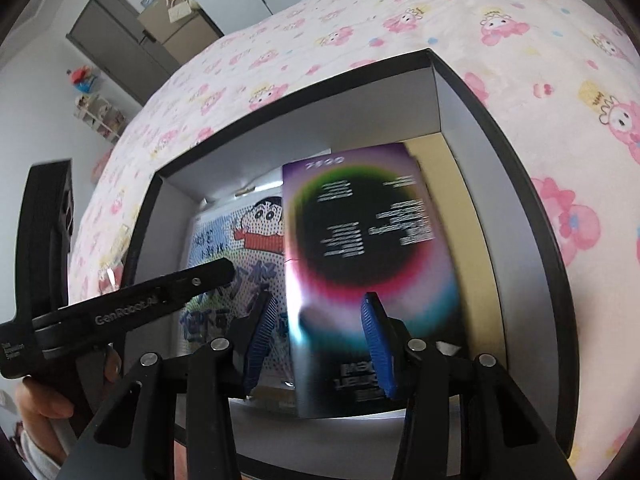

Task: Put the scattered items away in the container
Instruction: 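Lower the screen-protector box beside the bead-art kit and open the right gripper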

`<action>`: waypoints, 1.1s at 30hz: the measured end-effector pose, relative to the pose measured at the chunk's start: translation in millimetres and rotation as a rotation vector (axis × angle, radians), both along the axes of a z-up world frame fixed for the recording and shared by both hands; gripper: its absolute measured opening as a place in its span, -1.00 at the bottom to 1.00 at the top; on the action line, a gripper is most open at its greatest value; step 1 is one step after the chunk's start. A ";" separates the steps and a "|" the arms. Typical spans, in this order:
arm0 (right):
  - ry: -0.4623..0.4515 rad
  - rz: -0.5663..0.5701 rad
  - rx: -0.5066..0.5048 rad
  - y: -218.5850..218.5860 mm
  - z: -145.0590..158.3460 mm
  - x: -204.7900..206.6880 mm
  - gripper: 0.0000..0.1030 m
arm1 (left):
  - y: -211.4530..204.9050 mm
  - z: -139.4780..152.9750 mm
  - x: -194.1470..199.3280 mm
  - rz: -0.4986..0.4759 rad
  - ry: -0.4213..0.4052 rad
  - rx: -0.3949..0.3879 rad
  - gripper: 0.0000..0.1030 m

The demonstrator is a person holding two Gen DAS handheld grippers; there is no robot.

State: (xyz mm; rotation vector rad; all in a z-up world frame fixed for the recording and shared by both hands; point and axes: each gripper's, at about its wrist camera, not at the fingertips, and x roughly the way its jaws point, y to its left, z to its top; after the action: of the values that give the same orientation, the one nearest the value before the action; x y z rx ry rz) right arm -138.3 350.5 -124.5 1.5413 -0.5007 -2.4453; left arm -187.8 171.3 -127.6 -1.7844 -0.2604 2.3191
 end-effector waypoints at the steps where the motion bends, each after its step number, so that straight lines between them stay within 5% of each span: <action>1: -0.004 0.001 0.008 -0.8 -1.3 -0.4 -0.20 | 2.5 -2.4 1.3 -0.004 -0.005 0.006 -0.24; 20: 0.000 0.085 0.134 -24.0 -7.6 -1.5 -0.18 | -0.6 11.2 19.9 -0.039 0.015 0.004 -0.24; 24: -0.005 0.052 0.243 -22.0 -10.5 -2.0 -0.15 | -3.6 8.1 17.5 -0.037 0.014 -0.029 -0.24; 33: -0.048 -0.007 0.273 -8.2 -13.7 -1.4 -0.15 | -14.0 8.0 28.2 -0.035 0.009 -0.031 -0.24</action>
State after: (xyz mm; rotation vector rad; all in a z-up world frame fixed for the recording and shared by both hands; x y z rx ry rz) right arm -139.7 342.2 -138.2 1.7042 -0.1843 -2.5734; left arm -159.6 157.3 -119.6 -1.7779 -0.1908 2.3187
